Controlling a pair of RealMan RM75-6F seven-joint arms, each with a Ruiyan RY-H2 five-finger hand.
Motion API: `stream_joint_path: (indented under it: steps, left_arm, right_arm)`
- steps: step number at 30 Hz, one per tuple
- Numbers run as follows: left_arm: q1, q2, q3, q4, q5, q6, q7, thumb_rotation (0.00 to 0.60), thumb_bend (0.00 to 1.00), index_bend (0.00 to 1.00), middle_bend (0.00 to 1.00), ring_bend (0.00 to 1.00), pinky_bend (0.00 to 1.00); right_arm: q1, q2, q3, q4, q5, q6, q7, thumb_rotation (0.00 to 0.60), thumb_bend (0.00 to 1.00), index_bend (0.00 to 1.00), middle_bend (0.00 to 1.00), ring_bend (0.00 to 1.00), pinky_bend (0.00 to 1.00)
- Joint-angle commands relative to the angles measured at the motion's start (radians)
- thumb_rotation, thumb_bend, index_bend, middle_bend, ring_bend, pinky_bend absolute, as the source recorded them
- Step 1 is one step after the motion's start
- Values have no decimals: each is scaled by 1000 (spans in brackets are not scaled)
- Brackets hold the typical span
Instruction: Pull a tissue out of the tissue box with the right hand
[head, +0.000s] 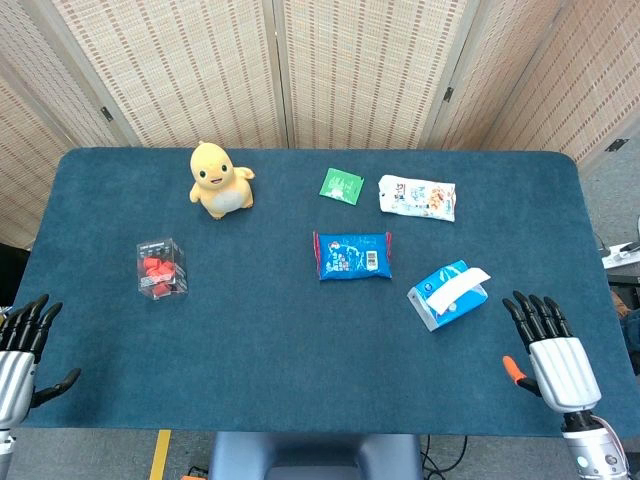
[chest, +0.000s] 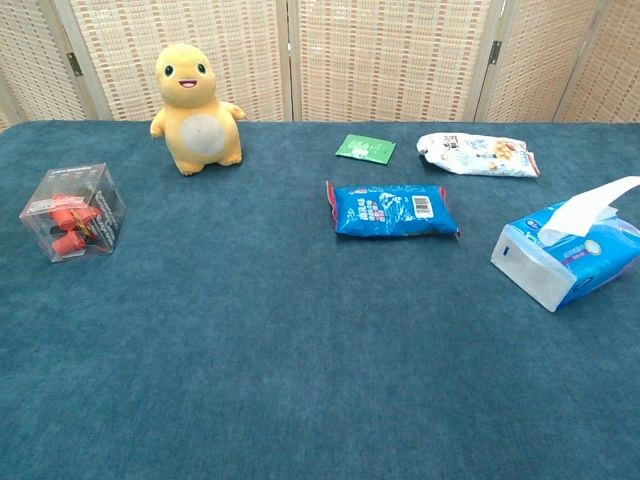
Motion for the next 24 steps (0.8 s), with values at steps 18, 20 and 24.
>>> stream_joint_path:
  steps: [18,20,24]
  left_arm:
    - [-1,-2,-2,-1,-4,-3,4,600,246,0,0,0,136]
    - [-2,-1,-2,-1,-5,-4,1,600,246,0,0,0,135]
    - [-2,-2,-1,0,-3,-5,1,600,247,0,0,0,135]
  right_arm:
    - [142,-108,116,125,163,-188,-18,600,237,121,107,0,0]
    - [166,-123,134,138,199,-220,-37,600,238,133,116,0,0]
    - [209,-152,163,158,257,-270,-77,600,241,152,131,0,0]
